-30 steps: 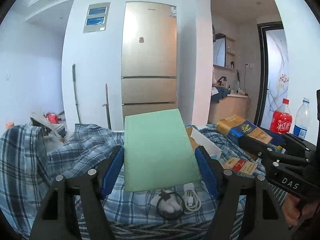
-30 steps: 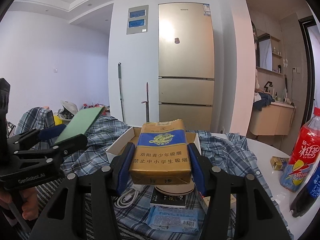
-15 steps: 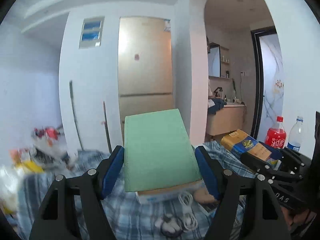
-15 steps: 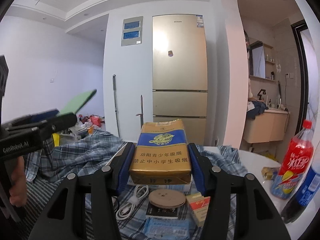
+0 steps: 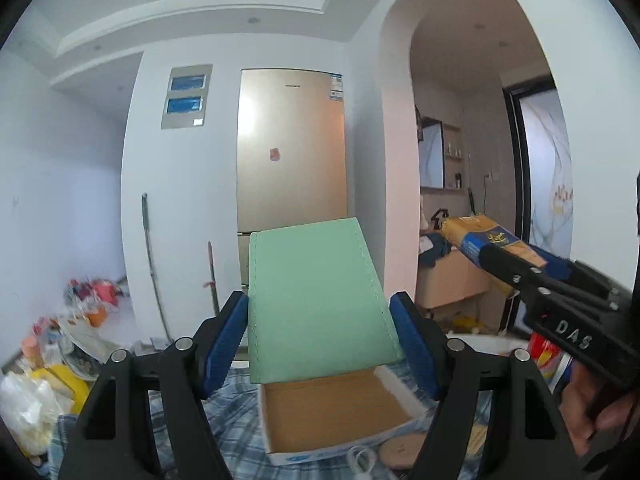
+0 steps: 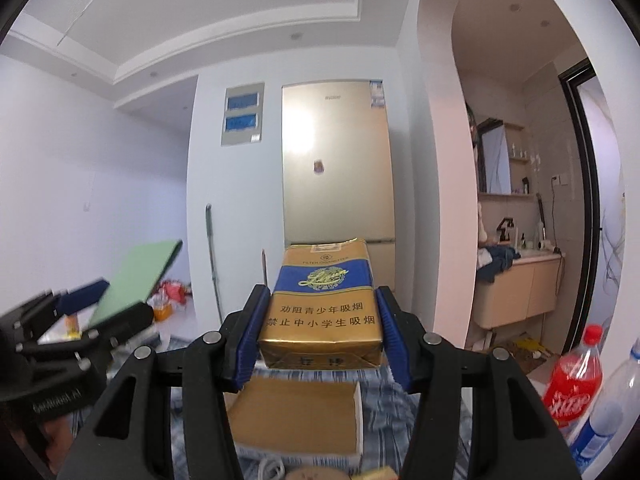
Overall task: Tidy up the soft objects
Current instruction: 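Carry the green card and cigarette pack over the cardboard box with both tools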
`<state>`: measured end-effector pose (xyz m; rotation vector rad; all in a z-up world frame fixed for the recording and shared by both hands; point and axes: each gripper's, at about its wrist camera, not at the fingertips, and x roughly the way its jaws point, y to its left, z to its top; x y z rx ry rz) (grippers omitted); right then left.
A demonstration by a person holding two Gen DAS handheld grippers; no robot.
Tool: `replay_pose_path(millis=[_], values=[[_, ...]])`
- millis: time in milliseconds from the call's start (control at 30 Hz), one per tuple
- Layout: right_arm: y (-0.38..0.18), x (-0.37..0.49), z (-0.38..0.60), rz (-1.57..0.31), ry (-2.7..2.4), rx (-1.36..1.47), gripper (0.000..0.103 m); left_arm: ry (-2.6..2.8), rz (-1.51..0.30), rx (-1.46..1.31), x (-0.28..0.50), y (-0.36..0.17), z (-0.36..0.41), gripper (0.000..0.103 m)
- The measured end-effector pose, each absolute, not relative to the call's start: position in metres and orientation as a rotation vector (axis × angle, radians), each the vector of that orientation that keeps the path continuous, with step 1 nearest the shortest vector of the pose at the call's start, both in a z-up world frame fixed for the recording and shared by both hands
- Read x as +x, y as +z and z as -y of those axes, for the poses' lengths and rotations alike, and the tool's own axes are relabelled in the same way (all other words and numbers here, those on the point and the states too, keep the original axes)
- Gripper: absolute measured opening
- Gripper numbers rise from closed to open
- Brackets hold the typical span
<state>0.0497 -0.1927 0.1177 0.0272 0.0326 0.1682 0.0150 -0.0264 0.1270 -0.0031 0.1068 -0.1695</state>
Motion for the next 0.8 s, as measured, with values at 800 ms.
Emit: replay_pose_path(millis=[800], values=[[0.041, 0.154, 0.181, -0.333, 0.181, 0.024, 0.053, -0.058, -0.455, 0.072, 0.148, 0.070, 0.033, 0.075]])
